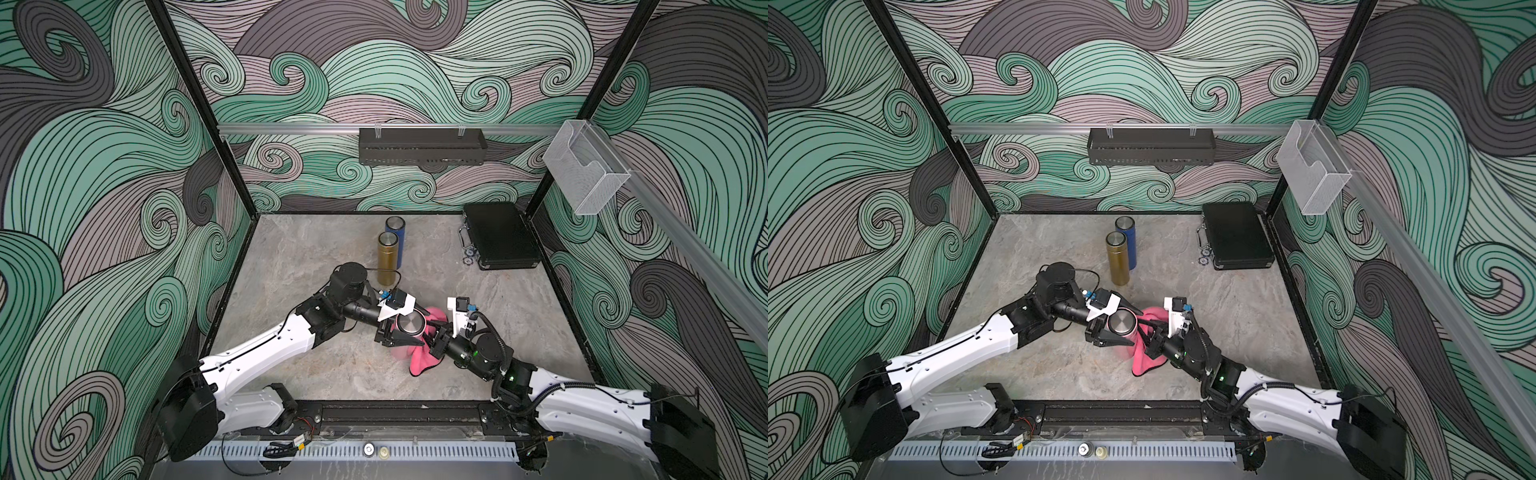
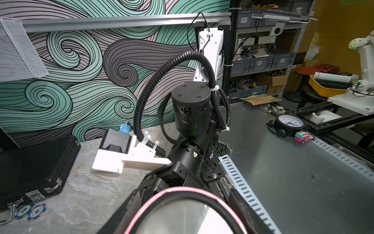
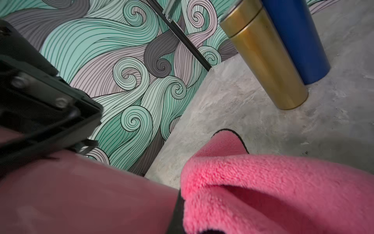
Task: Wipe the surface of the thermos
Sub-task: Wipe the dirt from the surface of the thermos.
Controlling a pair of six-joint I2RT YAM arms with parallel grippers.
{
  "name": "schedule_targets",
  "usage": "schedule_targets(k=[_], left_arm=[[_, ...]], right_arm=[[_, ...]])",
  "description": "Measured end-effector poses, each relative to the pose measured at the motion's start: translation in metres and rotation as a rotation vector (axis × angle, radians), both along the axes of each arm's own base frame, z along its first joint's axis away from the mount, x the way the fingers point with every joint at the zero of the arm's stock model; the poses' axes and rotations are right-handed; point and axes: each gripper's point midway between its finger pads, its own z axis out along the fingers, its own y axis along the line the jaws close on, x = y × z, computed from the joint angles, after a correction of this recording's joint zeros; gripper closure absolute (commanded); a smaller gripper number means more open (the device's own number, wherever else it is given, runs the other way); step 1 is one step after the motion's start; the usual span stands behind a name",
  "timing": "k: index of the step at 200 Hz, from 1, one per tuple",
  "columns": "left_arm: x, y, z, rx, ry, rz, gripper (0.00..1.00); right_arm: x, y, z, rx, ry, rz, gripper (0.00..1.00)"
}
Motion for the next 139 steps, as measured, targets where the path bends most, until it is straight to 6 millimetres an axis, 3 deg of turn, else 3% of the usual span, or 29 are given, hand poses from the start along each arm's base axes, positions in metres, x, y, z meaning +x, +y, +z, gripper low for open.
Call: schedule_targets(k=[29,47,71,86,104,112,125,139], left_arm=[[0.000,0.000,0.003,-0.012,-0.013,0.003,1.00],[0.001,0.002,0.016,-0.044,-0.044,0.027,1.00],[0.010,0.004,0.018,-0.040,-0.024,0.102,1.00],[0.019,0.005,0.010,-0.021,0.016,0.173,1.00],[0.034,0.006,0.005,-0.005,0.065,0.270,1.00],[0.042,0.006,0.005,-0.004,0.085,0.320,1.00],[0.055,0.007,0.007,-0.012,0.118,0.397,1.00],[0.069,0.010,0.011,-0.030,0.151,0.487,1.00]], right_arm=[[-0.003,-0.001,0.075,0.110,-0.115,0.014,1.00],[-0.003,-0.002,0.085,0.122,-0.140,0.014,1.00],[0.002,0.004,0.072,0.115,-0.131,0.007,1.00],[0.007,0.008,0.040,0.072,-0.086,-0.009,1.00],[0.009,0.008,-0.016,-0.039,0.001,-0.017,1.00],[0.009,0.007,-0.030,-0.072,0.023,-0.016,1.00],[0.008,0.007,-0.033,-0.088,0.029,-0.014,1.00],[0.007,0.008,-0.014,-0.073,-0.003,-0.010,1.00]])
